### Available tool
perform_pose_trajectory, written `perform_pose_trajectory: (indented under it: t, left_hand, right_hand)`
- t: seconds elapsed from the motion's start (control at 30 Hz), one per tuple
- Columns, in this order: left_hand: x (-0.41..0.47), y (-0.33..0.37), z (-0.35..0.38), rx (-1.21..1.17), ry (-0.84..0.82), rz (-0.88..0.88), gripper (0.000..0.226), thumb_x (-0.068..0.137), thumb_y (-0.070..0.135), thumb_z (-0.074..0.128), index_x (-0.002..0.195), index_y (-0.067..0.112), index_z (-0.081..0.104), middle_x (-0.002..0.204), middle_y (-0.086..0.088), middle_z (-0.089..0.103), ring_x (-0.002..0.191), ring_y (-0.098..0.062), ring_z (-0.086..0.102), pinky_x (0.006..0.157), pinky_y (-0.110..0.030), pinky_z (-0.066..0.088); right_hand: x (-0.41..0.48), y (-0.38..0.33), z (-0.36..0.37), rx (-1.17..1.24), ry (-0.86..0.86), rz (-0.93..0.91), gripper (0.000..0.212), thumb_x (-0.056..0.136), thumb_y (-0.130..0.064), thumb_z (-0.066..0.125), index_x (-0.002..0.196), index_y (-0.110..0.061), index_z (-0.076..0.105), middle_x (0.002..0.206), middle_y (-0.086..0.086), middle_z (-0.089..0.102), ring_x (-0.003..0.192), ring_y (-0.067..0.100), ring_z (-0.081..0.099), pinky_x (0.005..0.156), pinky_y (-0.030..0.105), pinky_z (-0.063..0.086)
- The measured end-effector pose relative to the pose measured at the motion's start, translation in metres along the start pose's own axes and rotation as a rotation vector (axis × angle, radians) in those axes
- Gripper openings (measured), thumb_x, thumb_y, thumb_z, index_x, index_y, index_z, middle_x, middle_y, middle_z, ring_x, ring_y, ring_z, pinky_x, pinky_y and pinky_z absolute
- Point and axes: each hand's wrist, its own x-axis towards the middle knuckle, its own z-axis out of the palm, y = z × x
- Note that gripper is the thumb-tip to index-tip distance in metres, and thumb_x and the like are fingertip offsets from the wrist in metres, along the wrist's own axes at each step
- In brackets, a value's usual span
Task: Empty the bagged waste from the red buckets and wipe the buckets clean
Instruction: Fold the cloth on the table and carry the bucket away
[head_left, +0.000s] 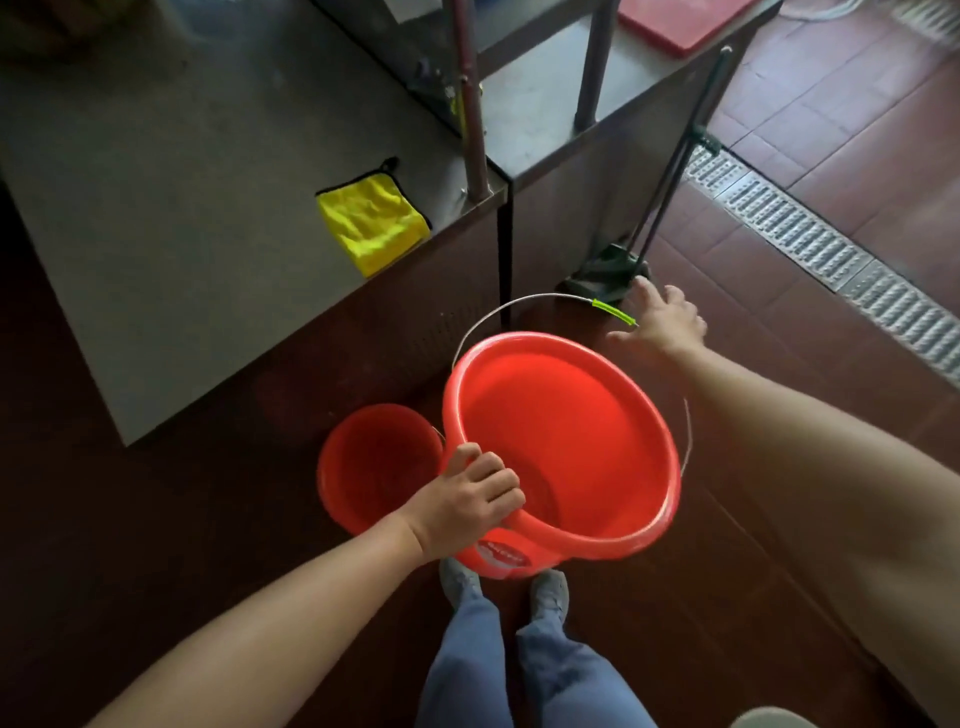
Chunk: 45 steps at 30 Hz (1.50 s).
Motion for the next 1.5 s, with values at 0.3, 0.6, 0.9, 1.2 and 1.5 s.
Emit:
perform_pose_trajectory:
  t: [0.3, 0.6, 0.9, 1.2, 1.5]
  left_hand:
    - [-0.037, -0.030, 0.012, -0.058, -0.037, 0.066, 0.013, 0.092, 0.014, 0.064, 0.100, 0.024, 0.067, 0.102, 0.006, 0.061, 0.098, -0.020, 0.058, 0.098, -0.041, 0.046]
    - [-0.074, -0.064, 0.023, -0.087, -0.124, 0.110, 0.015, 0.089, 0.019, 0.069, 0.102, 0.026, 0.067, 0.105, 0.008, 0.061, 0.101, -0.019, 0.057, 0.100, -0.041, 0.044]
    - [-0.102, -0.101, 0.065, -0.022, -0.317, -0.012, 0.018, 0.085, 0.015, 0.070, 0.100, 0.024, 0.066, 0.106, 0.004, 0.061, 0.106, -0.022, 0.058, 0.101, -0.044, 0.043]
    - [-0.052, -0.134, 0.124, 0.098, -0.798, -0.411, 0.078, 0.094, 0.009, 0.051, 0.160, 0.028, 0.014, 0.166, -0.016, 0.007, 0.154, -0.038, -0.007, 0.118, -0.062, -0.012]
    - [0.013, -0.123, 0.227, -0.149, -0.842, -1.011, 0.079, 0.095, 0.033, 0.035, 0.158, 0.037, -0.014, 0.165, -0.010, -0.024, 0.148, -0.033, -0.031, 0.117, -0.060, -0.018]
  right_hand:
    - [0.008, -0.003, 0.065, 0.171, -0.199, 0.157, 0.082, 0.085, -0.039, 0.077, 0.154, -0.024, 0.036, 0.145, 0.012, 0.055, 0.136, 0.034, 0.049, 0.114, 0.048, 0.039]
    - [-0.019, -0.013, 0.116, 0.120, -0.307, 0.247, 0.063, 0.088, -0.036, 0.074, 0.144, -0.020, 0.051, 0.137, 0.009, 0.062, 0.127, 0.031, 0.056, 0.102, 0.037, 0.047]
    - [-0.001, 0.001, 0.135, 0.165, -0.345, 0.334, 0.026, 0.085, -0.023, 0.073, 0.111, -0.023, 0.069, 0.106, 0.009, 0.072, 0.100, 0.032, 0.069, 0.094, 0.041, 0.055]
    - [0.039, 0.021, 0.148, 0.313, -0.295, 0.393, 0.029, 0.075, -0.012, 0.060, 0.101, -0.023, 0.067, 0.093, 0.007, 0.073, 0.086, 0.032, 0.072, 0.086, 0.047, 0.059]
    - [0.111, 0.024, 0.203, 0.421, -0.268, 0.440, 0.031, 0.075, -0.015, 0.061, 0.104, -0.025, 0.065, 0.095, 0.007, 0.071, 0.094, 0.033, 0.065, 0.087, 0.041, 0.055]
